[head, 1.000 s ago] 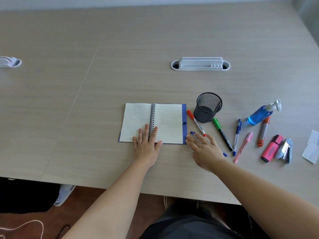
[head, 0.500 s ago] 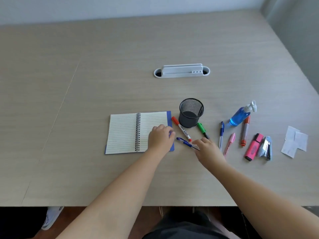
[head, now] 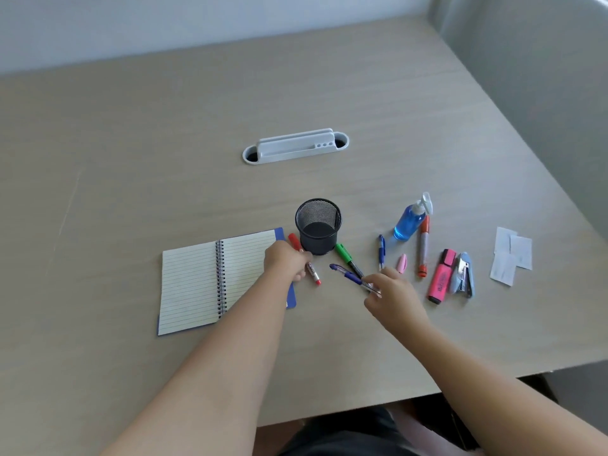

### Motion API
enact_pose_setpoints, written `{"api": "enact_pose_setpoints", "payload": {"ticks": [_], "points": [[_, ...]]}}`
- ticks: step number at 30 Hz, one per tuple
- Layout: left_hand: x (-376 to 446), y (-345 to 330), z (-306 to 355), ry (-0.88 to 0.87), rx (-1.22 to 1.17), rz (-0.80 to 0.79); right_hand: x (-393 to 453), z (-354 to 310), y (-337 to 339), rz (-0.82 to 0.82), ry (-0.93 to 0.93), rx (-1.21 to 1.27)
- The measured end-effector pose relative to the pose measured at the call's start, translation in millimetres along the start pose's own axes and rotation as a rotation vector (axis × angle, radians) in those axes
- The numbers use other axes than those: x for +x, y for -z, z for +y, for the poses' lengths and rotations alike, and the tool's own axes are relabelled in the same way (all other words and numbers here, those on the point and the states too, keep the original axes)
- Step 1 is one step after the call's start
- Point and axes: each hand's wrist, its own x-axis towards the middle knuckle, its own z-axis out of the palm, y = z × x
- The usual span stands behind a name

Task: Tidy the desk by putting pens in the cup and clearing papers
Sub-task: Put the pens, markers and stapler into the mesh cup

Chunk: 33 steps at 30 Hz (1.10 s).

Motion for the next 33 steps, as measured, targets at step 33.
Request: {"api": "enact_pose_setpoints", "payload": {"ticks": [33], "points": [[-56.5, 11.7, 32.7, -0.894, 0.111, 0.56, 72.0, 8.5, 49.5, 0.008, -0.265, 0.311]]}}
